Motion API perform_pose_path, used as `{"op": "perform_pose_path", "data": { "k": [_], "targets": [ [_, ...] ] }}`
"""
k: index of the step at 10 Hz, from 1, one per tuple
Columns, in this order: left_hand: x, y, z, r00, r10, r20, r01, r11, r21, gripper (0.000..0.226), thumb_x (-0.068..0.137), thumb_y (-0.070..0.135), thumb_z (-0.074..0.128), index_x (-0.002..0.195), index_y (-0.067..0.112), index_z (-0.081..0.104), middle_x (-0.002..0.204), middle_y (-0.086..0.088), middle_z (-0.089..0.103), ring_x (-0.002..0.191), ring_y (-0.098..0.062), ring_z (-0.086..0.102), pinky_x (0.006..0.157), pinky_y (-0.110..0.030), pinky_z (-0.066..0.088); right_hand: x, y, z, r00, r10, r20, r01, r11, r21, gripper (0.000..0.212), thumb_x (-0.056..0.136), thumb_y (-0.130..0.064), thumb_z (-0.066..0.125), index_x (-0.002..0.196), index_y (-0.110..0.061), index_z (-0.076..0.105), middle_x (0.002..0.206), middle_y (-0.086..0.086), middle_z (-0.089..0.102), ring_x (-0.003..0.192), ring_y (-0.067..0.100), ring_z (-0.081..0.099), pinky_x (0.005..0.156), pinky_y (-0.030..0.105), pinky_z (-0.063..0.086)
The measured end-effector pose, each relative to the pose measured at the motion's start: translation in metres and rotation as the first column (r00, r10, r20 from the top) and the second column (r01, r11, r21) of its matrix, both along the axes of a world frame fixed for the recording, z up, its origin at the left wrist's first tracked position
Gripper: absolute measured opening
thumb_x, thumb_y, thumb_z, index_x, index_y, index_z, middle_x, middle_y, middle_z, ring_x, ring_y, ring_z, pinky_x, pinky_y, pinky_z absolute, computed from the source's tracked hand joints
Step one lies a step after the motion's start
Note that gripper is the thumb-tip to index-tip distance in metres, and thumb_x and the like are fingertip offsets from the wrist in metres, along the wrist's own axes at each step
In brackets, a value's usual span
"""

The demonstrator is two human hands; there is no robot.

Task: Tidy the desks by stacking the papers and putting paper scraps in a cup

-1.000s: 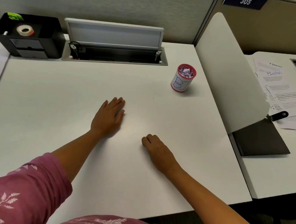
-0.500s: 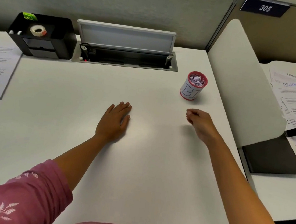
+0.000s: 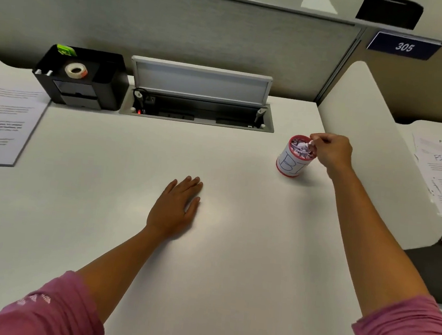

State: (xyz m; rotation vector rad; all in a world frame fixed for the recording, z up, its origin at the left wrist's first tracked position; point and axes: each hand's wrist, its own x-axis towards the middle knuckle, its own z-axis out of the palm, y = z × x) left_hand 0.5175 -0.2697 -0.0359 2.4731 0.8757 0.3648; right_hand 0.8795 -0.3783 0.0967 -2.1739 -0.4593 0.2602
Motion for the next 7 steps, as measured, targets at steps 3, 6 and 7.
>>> {"op": "perform_pose_path", "data": {
  "k": [3, 6, 7],
  "targets": [
    [0.0, 0.001, -0.001, 1.0, 0.008, 0.007, -0.008, 1.0, 0.019, 0.046, 0.102, 0.036, 0.037, 0.147, 0.03, 0.042, 0.154, 0.017, 0.035, 0.145, 0.003, 0.019, 0.122, -0.027, 0.011, -0.005, -0.002, 0.003, 0.999, -0.015, -0.04, 0.018, 0.998, 0.058, 0.019, 0.082, -0.003, 0.071, 0.1, -0.006, 0.075, 0.091, 0.013, 0.074, 0.082, 0.02, 0.071, 0.079, 0.028, 0.06],
    [-0.001, -0.001, 0.0, 1.0, 0.006, 0.013, -0.006, 1.0, 0.021, 0.045, 0.102, 0.036, 0.037, 0.146, 0.029, 0.042, 0.154, 0.017, 0.034, 0.145, 0.003, 0.019, 0.121, -0.026, 0.01, -0.032, -0.003, -0.005, 0.963, 0.15, 0.224, -0.146, 0.989, -0.032, 0.017, 0.086, -0.005, 0.068, 0.1, -0.011, 0.075, 0.102, 0.005, 0.073, 0.09, 0.018, 0.066, 0.075, 0.022, 0.051],
    [0.001, 0.0, -0.002, 0.999, 0.008, 0.036, -0.009, 0.999, 0.032, 0.045, 0.102, 0.036, 0.037, 0.146, 0.03, 0.042, 0.154, 0.018, 0.034, 0.145, 0.004, 0.018, 0.121, -0.025, 0.01, -0.052, -0.004, -0.012, 0.941, 0.124, 0.315, -0.17, 0.978, 0.122, 0.011, 0.089, -0.012, 0.067, 0.098, -0.013, 0.073, 0.1, 0.003, 0.073, 0.089, 0.016, 0.067, 0.079, 0.023, 0.056]
  ]
}}
